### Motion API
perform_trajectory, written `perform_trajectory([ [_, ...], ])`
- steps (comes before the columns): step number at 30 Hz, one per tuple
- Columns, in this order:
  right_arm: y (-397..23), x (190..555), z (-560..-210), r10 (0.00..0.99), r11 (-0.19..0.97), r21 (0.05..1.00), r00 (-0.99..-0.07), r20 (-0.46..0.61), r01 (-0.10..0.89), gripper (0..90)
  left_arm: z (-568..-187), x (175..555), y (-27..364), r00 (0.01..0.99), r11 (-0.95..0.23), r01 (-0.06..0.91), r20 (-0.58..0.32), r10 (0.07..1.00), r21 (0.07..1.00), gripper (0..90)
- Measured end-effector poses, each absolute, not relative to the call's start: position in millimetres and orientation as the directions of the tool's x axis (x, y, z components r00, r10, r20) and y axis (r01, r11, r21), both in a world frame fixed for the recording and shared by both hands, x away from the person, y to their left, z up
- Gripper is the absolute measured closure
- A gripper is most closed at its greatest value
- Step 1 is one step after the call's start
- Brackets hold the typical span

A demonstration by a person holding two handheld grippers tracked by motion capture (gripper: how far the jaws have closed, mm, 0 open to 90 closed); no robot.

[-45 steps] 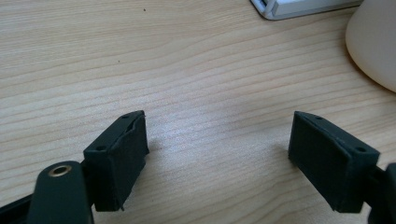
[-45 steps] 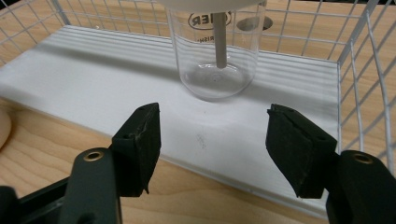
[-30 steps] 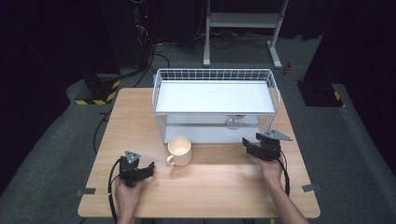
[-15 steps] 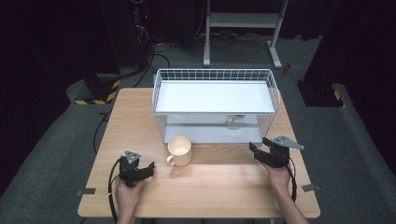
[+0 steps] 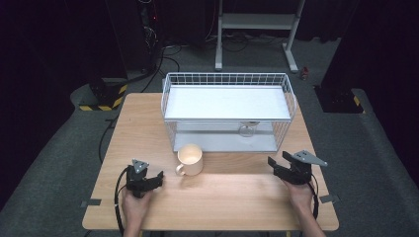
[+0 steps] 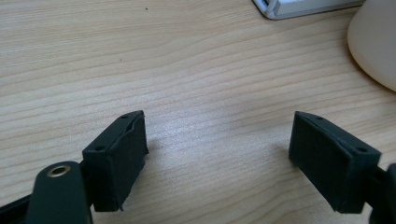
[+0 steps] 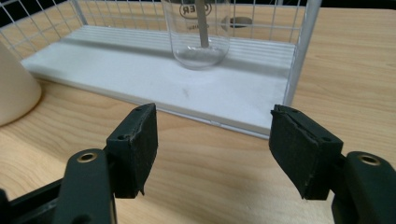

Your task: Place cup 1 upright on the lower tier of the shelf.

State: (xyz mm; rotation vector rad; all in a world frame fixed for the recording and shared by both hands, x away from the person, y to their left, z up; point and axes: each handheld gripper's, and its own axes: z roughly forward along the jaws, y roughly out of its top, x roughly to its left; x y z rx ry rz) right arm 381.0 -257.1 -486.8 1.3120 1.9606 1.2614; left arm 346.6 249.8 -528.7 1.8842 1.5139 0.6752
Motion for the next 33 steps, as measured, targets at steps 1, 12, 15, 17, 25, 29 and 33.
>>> perform_trajectory([
  [1,-258,380,-487,0.893,0.128,0.873,-0.438,0.105,0.470,32.8,-529,347,250,0.212,-0.150,0.659,0.009,0.977,0.737,19.4],
  [12,-269,367,-502,0.893,0.167,0.853,-0.442,0.082,0.495,32.4,-529,346,250,0.208,-0.145,0.659,0.006,0.978,0.738,19.6],
  [15,-271,364,-506,0.894,0.172,0.841,-0.439,0.085,0.513,32.0,-529,347,249,0.213,-0.150,0.660,0.008,0.977,0.737,18.3],
  [17,-272,363,-507,0.897,0.179,0.835,-0.435,0.079,0.520,32.0,-529,347,249,0.213,-0.146,0.661,0.003,0.977,0.736,17.8],
  [25,-276,359,-519,0.898,0.241,0.795,-0.438,0.035,0.557,31.2,-528,346,248,0.203,-0.143,0.668,0.006,0.979,0.731,15.5],
  [29,-276,358,-521,0.898,0.263,0.777,-0.439,0.019,0.572,30.8,-528,345,246,0.213,-0.143,0.667,-0.004,0.977,0.731,15.0],
  [33,-276,361,-522,0.898,0.292,0.749,-0.439,-0.001,0.595,27.4,-522,339,244,0.233,-0.139,0.649,-0.022,0.972,0.748,14.3],
])
